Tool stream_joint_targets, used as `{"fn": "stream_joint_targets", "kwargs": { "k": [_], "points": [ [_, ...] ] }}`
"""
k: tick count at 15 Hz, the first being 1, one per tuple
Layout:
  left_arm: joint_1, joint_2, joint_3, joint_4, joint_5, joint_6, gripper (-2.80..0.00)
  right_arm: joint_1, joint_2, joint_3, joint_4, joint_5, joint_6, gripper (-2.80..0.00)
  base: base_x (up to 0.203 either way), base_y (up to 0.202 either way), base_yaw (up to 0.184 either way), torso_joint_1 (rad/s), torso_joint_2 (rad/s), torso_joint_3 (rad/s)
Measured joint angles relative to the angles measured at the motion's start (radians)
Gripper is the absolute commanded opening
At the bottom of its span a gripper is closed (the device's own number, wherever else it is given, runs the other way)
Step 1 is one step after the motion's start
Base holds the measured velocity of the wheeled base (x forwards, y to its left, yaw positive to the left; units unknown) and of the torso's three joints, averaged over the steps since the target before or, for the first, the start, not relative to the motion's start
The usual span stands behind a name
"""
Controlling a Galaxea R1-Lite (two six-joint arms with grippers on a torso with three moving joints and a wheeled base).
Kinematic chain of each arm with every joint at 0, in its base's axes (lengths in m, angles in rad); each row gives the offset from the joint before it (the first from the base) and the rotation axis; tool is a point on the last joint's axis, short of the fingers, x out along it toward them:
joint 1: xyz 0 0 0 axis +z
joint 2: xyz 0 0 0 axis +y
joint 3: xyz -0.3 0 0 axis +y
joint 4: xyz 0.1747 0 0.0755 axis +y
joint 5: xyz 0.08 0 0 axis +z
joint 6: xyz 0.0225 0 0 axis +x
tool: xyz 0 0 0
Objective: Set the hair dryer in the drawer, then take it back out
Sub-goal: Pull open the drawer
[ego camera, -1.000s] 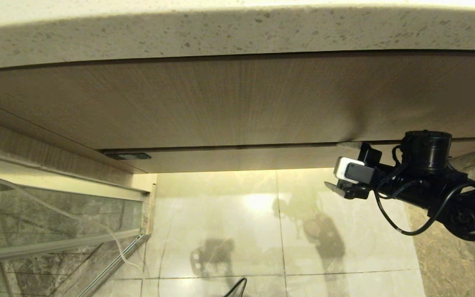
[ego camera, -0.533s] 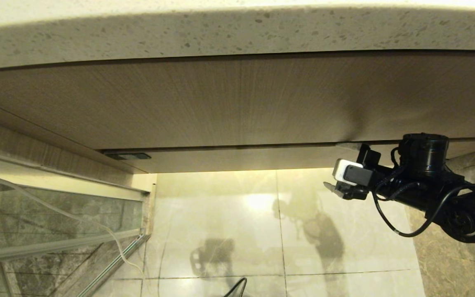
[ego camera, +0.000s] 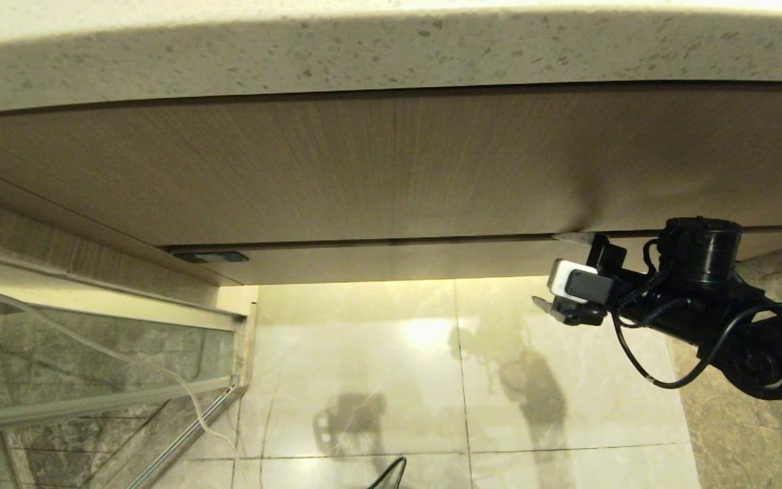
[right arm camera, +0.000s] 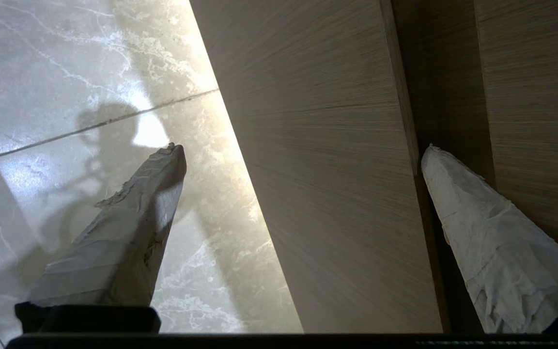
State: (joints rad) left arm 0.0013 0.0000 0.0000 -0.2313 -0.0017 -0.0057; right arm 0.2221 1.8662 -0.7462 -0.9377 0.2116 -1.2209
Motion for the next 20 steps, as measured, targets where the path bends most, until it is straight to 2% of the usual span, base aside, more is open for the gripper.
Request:
{"fn": "stream_joint_targets", "kwargs": {
  "k": [12, 20],
  "points": [
    [0.0, 0.0, 0.0, 0.0, 0.0, 0.0, -2.8, -0.009, 0.022, 0.017, -0.003, 0.0, -0.037, 0.0, 0.0, 0.0, 0.0, 0.0, 0.0, 0.0],
    [0.0, 0.0, 0.0, 0.0, 0.0, 0.0, -2.8, -0.042, -0.004, 0.067, 0.133, -0.001, -0.118, 0.0, 0.0, 0.0, 0.0, 0.0, 0.0, 0.0]
  ]
}}
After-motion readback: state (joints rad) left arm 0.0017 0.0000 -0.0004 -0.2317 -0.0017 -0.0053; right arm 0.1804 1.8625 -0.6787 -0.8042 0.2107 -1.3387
